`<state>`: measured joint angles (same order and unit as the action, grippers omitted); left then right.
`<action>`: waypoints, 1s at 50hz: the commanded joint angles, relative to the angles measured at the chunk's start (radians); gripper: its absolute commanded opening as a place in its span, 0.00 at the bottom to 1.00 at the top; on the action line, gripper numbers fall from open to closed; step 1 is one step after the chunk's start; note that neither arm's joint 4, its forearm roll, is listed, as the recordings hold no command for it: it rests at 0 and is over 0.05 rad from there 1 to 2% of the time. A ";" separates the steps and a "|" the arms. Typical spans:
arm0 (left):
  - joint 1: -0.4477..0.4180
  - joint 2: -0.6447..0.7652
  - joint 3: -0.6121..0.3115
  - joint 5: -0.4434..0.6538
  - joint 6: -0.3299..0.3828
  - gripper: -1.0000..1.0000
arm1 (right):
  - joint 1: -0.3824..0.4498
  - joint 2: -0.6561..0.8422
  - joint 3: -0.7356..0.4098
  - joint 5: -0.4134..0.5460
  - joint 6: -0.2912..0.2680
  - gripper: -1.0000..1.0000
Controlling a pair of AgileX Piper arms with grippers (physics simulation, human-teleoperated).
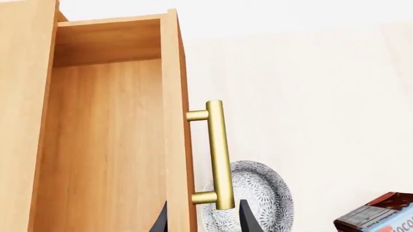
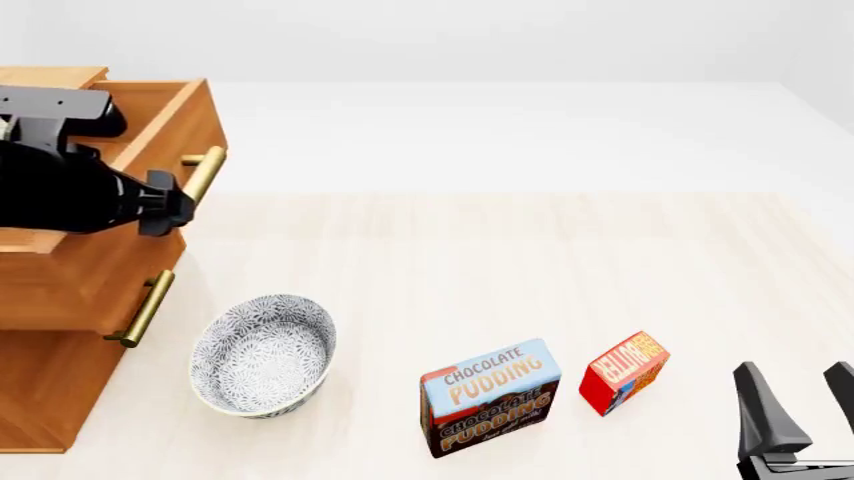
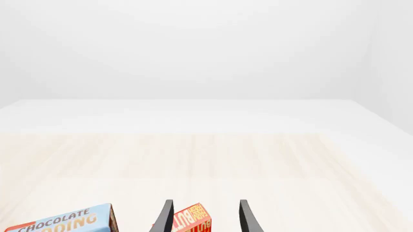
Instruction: Put the butter at the back in the top drawer of the cabinet and close it.
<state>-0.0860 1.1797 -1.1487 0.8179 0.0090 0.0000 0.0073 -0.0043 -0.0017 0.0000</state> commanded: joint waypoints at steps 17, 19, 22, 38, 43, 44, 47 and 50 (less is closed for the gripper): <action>-0.062 0.018 -0.008 -0.008 -0.025 1.00 | 0.000 0.000 0.000 0.000 0.000 1.00; -0.067 0.021 -0.007 -0.010 -0.027 1.00 | 0.000 0.000 0.000 0.000 0.000 1.00; -0.072 0.022 -0.005 -0.011 -0.028 1.00 | 0.000 0.000 0.000 0.000 0.000 1.00; -0.112 0.043 -0.002 -0.028 -0.044 1.00 | 0.000 0.000 0.000 0.000 0.000 1.00; -0.118 0.044 -0.006 -0.025 -0.045 1.00 | 0.000 0.000 0.000 0.000 0.000 1.00; -0.121 0.045 -0.006 -0.026 -0.047 1.00 | 0.000 0.000 0.000 0.000 0.000 1.00; -0.125 0.048 -0.004 -0.030 -0.048 1.00 | 0.000 0.000 0.000 0.000 0.000 1.00; -0.133 0.050 -0.005 -0.029 -0.051 1.00 | 0.000 0.000 0.000 0.000 0.000 1.00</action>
<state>-0.1922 1.1990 -1.1603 0.7960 -0.0486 0.0000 0.0073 -0.0043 -0.0017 0.0000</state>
